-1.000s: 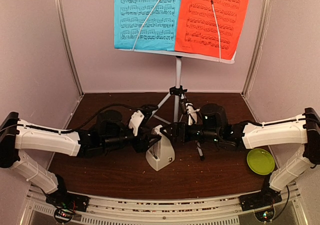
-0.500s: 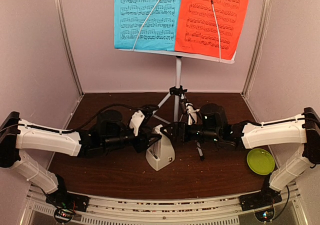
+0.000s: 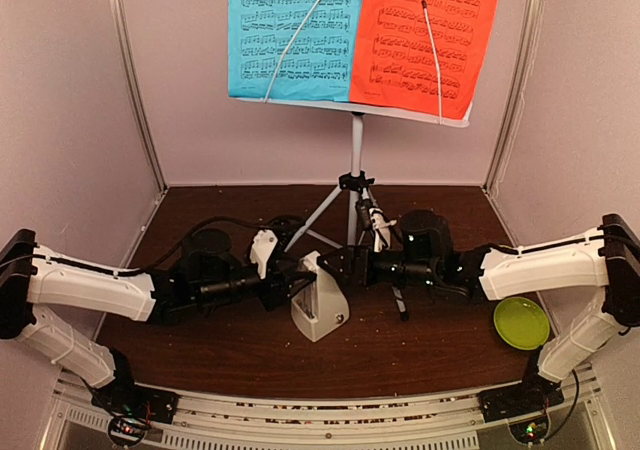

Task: Set up the instrument practice props

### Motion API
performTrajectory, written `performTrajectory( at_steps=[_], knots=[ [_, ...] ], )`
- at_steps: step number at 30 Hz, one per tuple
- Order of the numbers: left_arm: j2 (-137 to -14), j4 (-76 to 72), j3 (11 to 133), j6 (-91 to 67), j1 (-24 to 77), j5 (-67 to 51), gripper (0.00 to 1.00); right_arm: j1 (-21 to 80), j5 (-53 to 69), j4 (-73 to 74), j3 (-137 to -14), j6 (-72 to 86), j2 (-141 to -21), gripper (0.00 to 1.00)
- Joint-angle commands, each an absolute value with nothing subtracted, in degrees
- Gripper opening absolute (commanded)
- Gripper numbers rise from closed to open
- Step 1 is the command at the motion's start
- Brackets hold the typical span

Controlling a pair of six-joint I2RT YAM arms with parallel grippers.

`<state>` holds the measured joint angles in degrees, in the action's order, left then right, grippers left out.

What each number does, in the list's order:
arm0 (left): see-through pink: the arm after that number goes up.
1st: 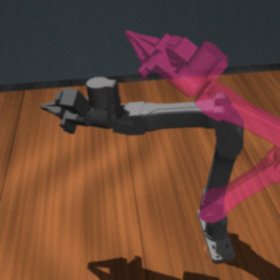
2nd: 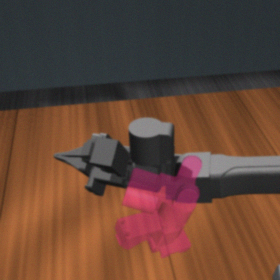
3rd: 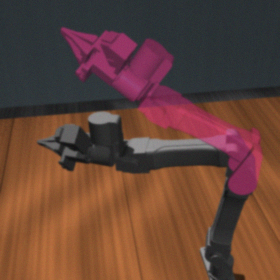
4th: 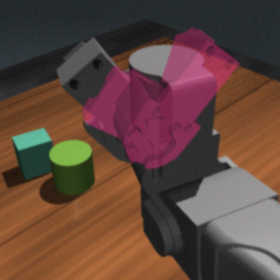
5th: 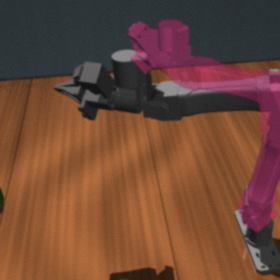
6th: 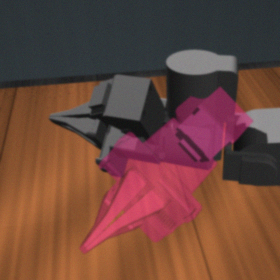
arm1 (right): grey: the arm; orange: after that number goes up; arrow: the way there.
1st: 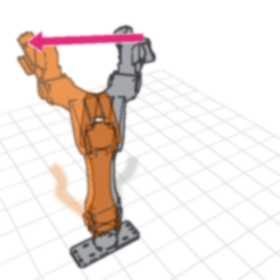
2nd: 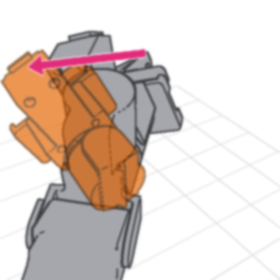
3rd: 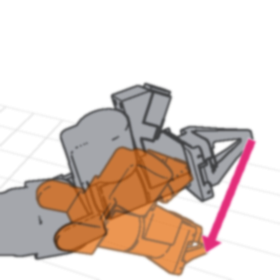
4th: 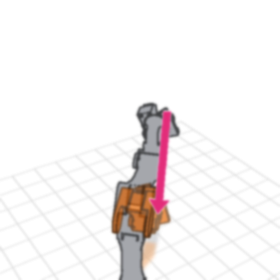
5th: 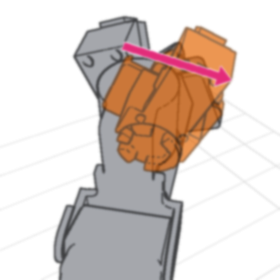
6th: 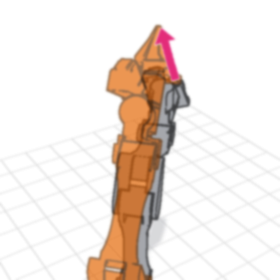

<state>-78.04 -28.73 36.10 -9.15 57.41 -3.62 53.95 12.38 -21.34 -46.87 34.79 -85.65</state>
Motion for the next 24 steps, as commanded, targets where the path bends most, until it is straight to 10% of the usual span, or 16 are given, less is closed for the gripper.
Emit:
performTrajectory(
  at_steps=[1,24],
  knots=[
    [-75.68,-33.45,34.57,-6.68,57.22,-5.38,0.05,51.98,9.70,-16.74,-42.80,34.63,-87.62,0.83],
    [-83.02,-34.36,39.40,-4.49,57.30,-8.27,0.03,52.30,16.32,-18.17,-48.94,35.59,-87.00,0.85]
  ],
)
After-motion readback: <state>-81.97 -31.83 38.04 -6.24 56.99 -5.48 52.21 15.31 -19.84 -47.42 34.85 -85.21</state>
